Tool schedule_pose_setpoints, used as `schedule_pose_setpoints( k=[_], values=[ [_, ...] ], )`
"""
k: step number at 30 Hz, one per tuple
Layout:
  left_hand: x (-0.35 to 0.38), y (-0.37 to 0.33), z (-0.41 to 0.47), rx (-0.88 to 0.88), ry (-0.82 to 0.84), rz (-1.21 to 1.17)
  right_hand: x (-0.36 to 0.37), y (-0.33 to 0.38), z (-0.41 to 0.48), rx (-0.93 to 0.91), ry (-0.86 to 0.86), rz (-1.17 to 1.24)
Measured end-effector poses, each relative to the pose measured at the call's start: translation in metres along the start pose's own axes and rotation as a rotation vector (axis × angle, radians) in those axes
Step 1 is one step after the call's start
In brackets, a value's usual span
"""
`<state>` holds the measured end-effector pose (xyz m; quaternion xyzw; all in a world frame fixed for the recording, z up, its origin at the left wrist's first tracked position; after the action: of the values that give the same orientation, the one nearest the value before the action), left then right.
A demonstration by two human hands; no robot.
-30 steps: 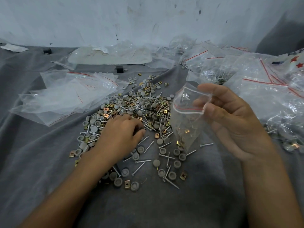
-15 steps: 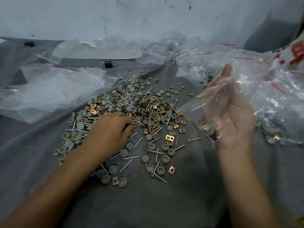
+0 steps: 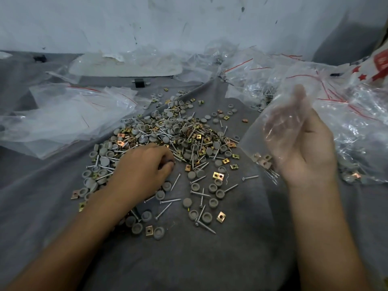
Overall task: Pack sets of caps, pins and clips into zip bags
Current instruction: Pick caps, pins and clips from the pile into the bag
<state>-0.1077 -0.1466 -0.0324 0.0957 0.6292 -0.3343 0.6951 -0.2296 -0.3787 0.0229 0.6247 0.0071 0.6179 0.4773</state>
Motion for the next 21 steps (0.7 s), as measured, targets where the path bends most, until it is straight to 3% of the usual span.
schedule_pose_setpoints(
  k=[6,10,15,18,21],
  values=[
    [-0.012,0.009,0.005,-0.038,-0.173,-0.007,-0.007,0.004,0.006,-0.205,-0.143,-0.534],
    [-0.021,0.034,0.023,-0.141,-0.251,0.015,-0.006,-0.004,0.005,-0.185,-0.133,-0.633],
    [-0.007,0.049,0.061,-0.304,0.035,-0.098,-0.004,-0.009,0.005,-0.167,-0.105,-0.612],
    [0.007,0.026,0.072,-0.175,0.187,0.035,-0.002,-0.010,0.004,-0.151,-0.109,-0.611],
    [0.000,0.005,0.068,-0.018,0.165,0.065,-0.001,-0.011,0.004,-0.143,-0.108,-0.628]
  ],
)
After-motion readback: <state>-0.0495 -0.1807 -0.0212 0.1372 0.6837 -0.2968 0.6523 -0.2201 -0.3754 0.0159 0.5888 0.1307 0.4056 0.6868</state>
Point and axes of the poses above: each hand's wrist, its own z-axis towards the middle knuckle, its own x-axis out of the palm, y = z × x, the point moved 5 cm from there along z, towards the middle knuckle, and after that the axes turned 5 degrees about -x, right-handed, at the moved point
